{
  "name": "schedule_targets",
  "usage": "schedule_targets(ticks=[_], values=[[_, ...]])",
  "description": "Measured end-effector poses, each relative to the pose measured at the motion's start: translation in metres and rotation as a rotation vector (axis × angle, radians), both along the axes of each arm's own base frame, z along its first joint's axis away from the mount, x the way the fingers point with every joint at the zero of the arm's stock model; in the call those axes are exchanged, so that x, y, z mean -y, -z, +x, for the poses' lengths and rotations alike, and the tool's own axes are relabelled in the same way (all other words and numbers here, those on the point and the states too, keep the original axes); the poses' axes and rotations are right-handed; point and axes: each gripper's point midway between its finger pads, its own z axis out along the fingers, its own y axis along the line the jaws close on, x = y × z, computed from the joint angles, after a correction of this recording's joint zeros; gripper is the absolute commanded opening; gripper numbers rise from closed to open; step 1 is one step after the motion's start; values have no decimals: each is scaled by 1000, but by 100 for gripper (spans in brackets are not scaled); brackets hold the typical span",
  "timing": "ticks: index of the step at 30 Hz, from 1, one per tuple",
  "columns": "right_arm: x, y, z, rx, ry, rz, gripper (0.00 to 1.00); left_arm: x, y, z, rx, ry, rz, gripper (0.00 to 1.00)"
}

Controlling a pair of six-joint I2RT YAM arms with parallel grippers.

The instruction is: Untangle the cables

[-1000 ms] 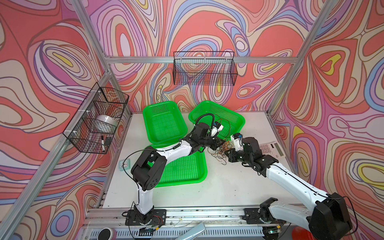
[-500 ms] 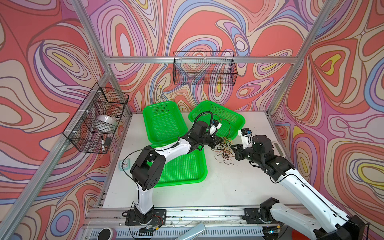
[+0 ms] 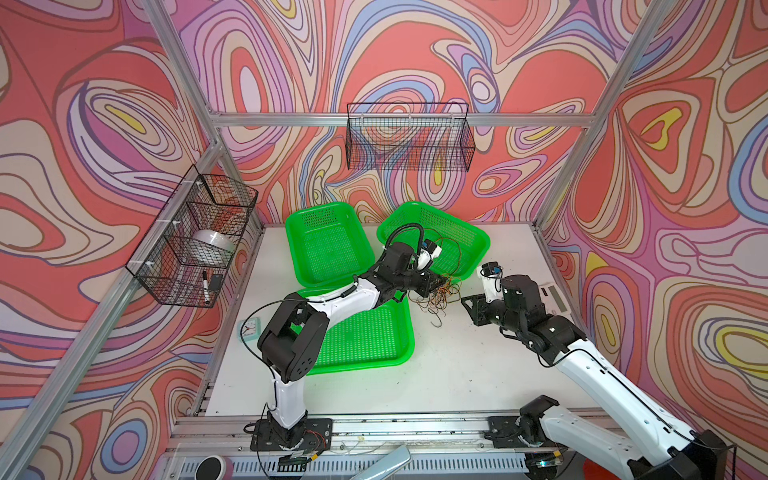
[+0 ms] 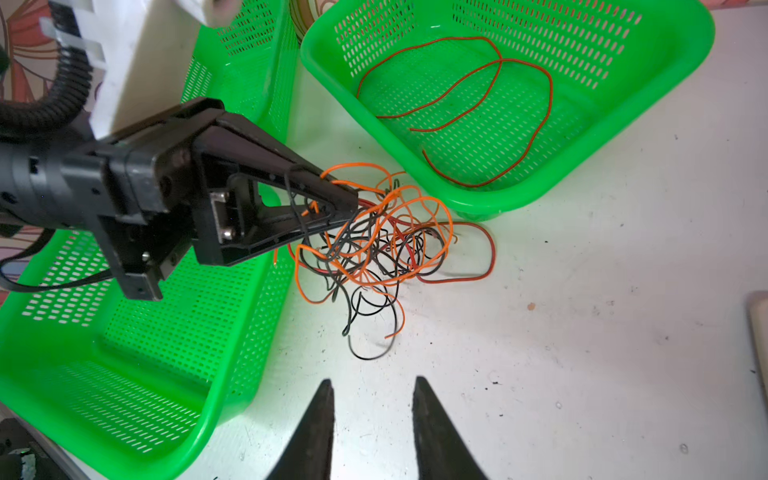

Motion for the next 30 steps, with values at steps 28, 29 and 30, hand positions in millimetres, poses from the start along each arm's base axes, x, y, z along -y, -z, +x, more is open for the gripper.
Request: schedule_targets(ticks=[28,29,30], values=[[-39,19,35,-56,0,207,25,15,-4,-15,17,20,0,0],[-39,19,36,-55,5,209,23,15,-4,-15,19,19,1,0],[-39,18,37,-53,10,212,21,16,-4,-15,22,19,2,0]])
